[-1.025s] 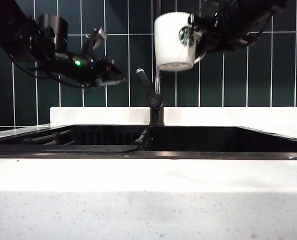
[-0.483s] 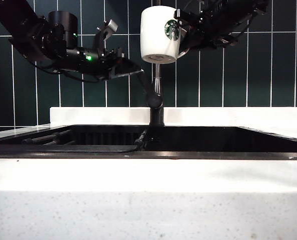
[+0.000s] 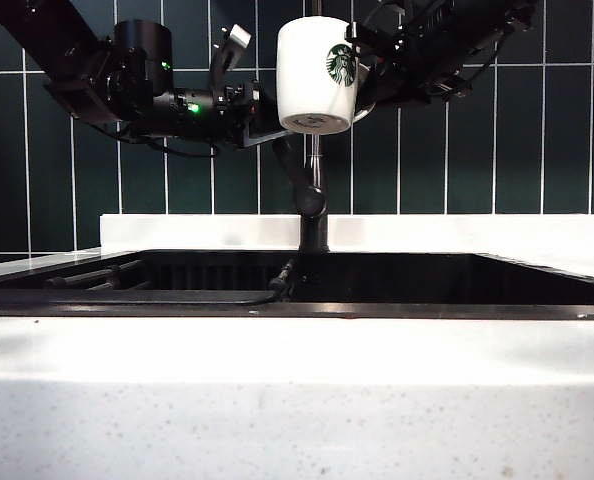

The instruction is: Pick up the mug next to the sink, go to the faucet to get some water, pour the water into the sink, and finally put the mug back to its place.

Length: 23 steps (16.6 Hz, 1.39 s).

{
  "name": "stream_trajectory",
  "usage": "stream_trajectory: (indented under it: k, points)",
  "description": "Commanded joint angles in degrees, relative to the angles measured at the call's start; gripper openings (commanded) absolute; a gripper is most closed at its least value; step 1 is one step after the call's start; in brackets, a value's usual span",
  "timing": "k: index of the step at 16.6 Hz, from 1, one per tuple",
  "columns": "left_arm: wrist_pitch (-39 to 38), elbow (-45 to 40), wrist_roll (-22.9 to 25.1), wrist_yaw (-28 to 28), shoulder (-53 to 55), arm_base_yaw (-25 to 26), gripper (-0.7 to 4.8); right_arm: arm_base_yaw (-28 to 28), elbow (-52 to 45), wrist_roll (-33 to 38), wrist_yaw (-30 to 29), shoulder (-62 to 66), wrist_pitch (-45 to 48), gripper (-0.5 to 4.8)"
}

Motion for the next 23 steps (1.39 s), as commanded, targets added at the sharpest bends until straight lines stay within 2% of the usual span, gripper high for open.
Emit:
stream_trajectory:
  k: [1,5,7,13,16,18,21,23]
  points:
    - [-3.61,0.22,-0.66,2.69,-0.31,0.04,2.14,0.07,0.59,0.52,-1.46,-0.77,2.99,-0.01]
    - [-7.58,0.22,0.04,3.30,-0.31,0.04,2.11,0.07,0.61,-0.33,-4.61,-1.38,0.22,-0.01]
    - [-8.37,0.22,1.51,3.30,-0.31,0.04,2.11,0.07,0.61,-0.72,-4.63,-1.95,-0.94,-0.01]
    - [-10.25,0.22,1.49,6.54,-0.31,0.04,2.10,0.04,0.61,-2.19,-4.61,-2.56,-0.90,-0.01]
    - [-10.19,0.22,4.70,2.19,-0.33,0.31,2.11,0.04,0.61,-4.04,-4.46,-2.56,-1.09,-0.01]
    - [-12.37,0.22,4.94,-3.41,-0.33,0.59,2.14,-0.26,0.61,-4.96,-4.31,-2.56,-1.11,-0.01]
    - [-15.19,0.22,5.53,-6.99,-0.33,1.44,2.15,-0.66,0.61,-5.25,-3.72,-2.56,-1.11,-0.01]
    - [-14.14,0.33,6.62,-9.62,-0.33,1.62,2.15,-0.74,0.61,-6.19,-3.04,-2.56,-1.16,-0.01]
